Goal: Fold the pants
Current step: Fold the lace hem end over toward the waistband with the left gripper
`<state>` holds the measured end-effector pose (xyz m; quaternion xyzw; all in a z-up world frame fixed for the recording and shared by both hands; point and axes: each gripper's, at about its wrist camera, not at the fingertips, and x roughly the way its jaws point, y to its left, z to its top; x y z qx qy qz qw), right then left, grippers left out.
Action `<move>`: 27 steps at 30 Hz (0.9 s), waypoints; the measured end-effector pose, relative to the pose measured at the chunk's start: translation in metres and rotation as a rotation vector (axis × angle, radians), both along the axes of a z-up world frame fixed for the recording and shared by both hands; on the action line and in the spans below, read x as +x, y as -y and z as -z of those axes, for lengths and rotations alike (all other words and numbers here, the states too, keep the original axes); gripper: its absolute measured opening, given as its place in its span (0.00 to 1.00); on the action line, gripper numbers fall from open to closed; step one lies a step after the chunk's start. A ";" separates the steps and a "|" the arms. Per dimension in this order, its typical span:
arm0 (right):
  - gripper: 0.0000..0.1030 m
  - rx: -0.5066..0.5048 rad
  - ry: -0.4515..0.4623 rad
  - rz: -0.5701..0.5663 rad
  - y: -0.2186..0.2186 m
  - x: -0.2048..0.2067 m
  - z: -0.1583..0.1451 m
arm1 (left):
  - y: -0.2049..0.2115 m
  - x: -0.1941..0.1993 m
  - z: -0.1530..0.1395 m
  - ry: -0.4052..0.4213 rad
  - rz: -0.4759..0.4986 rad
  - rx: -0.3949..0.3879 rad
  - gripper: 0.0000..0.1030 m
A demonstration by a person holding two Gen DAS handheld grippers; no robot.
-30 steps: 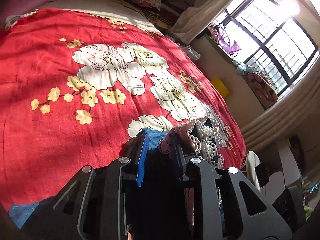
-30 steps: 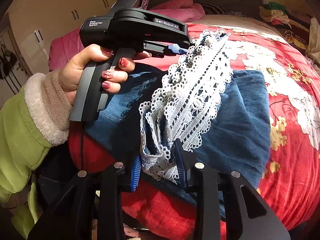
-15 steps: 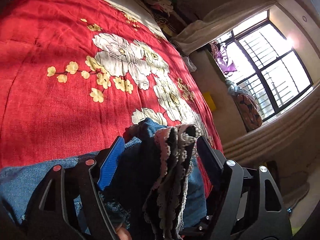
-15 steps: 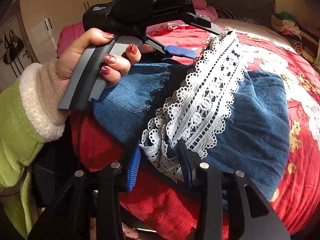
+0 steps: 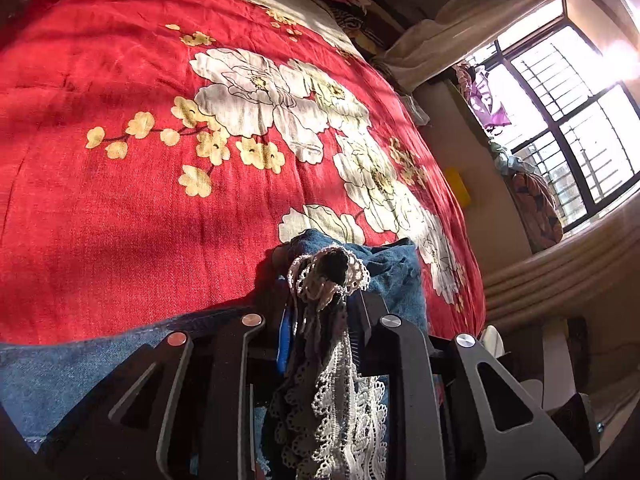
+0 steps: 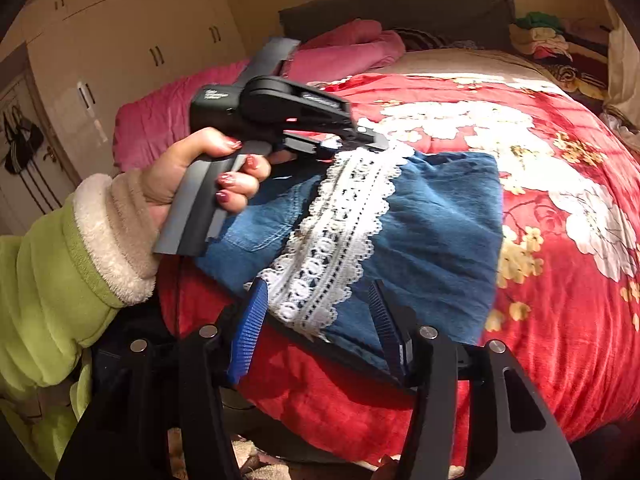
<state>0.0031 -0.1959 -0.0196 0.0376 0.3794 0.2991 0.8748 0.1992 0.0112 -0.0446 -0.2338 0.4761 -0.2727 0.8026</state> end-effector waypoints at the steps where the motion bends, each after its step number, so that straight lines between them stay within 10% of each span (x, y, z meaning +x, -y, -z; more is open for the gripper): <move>1: 0.50 0.010 -0.015 0.025 0.008 0.005 0.003 | -0.003 -0.002 -0.003 0.013 -0.008 0.007 0.14; 13: 0.50 -0.072 -0.135 0.085 0.023 0.019 0.041 | 0.009 0.001 0.011 0.036 -0.046 0.230 0.35; 27: 0.57 0.005 -0.091 0.105 0.041 0.008 0.017 | -0.013 -0.054 -0.060 0.188 -0.121 0.157 0.70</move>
